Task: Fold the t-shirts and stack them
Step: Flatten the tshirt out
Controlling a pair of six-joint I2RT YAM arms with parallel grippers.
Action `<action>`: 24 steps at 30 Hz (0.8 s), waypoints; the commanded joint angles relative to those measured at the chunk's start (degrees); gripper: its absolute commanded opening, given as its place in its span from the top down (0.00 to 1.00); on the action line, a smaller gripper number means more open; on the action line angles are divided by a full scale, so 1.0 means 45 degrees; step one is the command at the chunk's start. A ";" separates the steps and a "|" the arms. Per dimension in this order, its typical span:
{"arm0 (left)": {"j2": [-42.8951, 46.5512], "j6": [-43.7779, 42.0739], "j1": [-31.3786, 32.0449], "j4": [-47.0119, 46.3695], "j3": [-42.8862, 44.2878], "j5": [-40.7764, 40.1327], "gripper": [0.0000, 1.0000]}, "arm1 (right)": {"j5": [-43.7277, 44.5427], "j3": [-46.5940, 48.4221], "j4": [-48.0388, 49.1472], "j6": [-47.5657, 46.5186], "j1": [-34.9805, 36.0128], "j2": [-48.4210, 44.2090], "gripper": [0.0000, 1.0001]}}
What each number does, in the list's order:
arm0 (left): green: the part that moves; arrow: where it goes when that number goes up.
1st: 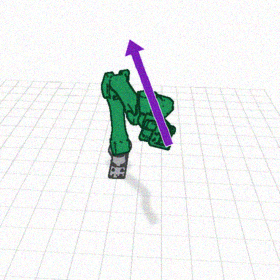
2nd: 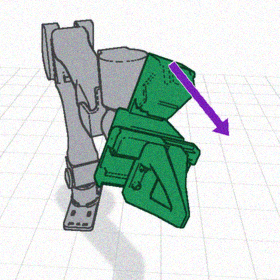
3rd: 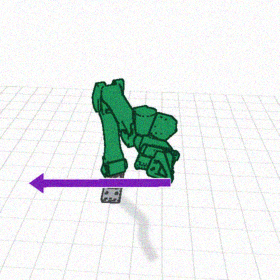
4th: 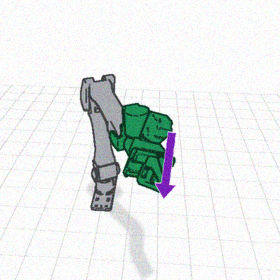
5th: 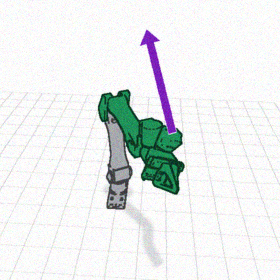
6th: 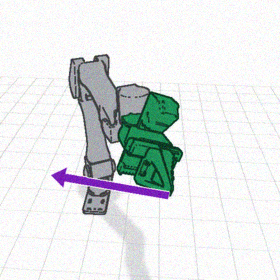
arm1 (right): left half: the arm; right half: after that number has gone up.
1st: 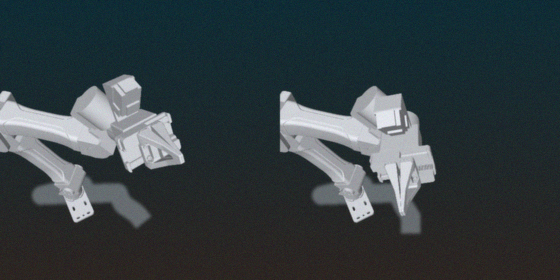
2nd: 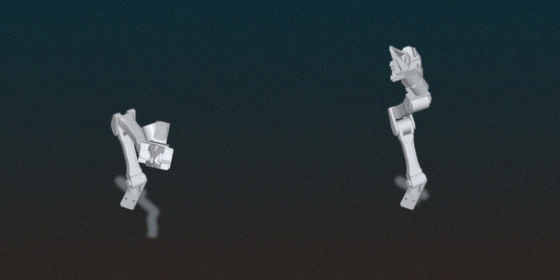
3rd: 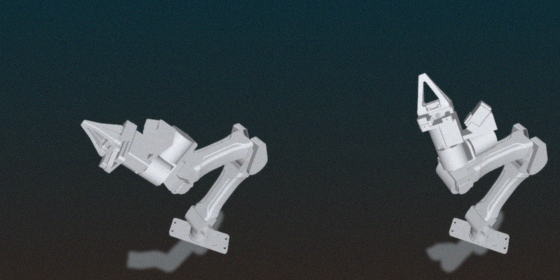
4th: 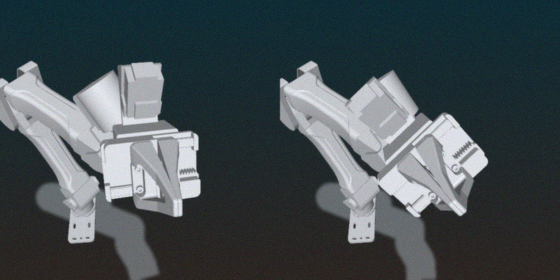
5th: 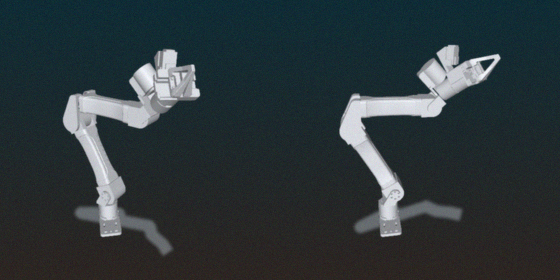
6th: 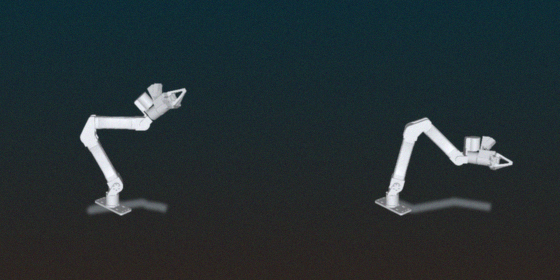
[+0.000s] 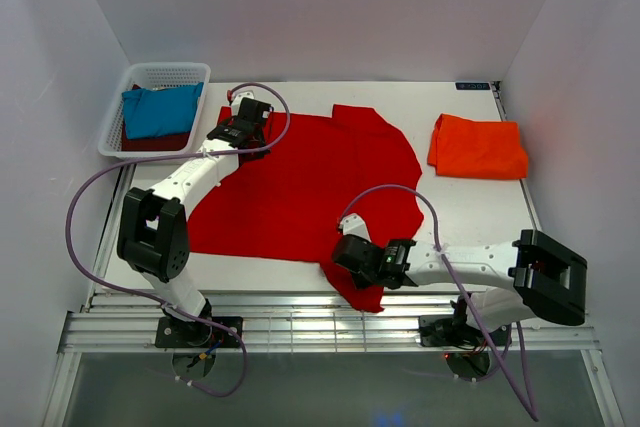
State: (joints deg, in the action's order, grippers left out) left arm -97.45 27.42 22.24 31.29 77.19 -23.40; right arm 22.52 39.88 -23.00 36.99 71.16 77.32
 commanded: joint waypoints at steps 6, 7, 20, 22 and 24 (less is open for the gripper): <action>0.0659 -0.0117 -0.0001 0.0039 -0.0024 0.0024 1.00 | 0.0991 0.0767 -0.1430 0.1252 0.0476 0.0572 0.92; 0.0659 -0.0117 -0.0001 0.0059 -0.0024 0.0062 1.00 | 0.1049 0.0883 -0.1470 0.1233 0.0515 0.0514 0.92; 0.0621 -0.0136 -0.0001 0.0059 -0.0004 0.0141 1.00 | 0.0932 0.0884 -0.1431 0.1252 0.0613 0.0767 0.90; 0.0582 -0.0136 -0.0001 0.0078 -0.0004 0.0160 1.00 | 0.0932 0.0943 -0.1470 0.1272 0.0633 0.0728 0.87; 0.0542 -0.0117 -0.0001 0.0078 -0.0024 0.0219 1.00 | 0.0952 0.0962 -0.1548 0.1291 0.0633 0.0670 0.84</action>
State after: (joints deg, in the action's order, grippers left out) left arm -97.45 27.18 22.24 31.35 77.19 -23.05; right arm 25.80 42.54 -28.53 41.71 73.43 80.40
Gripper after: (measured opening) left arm 0.022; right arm 0.147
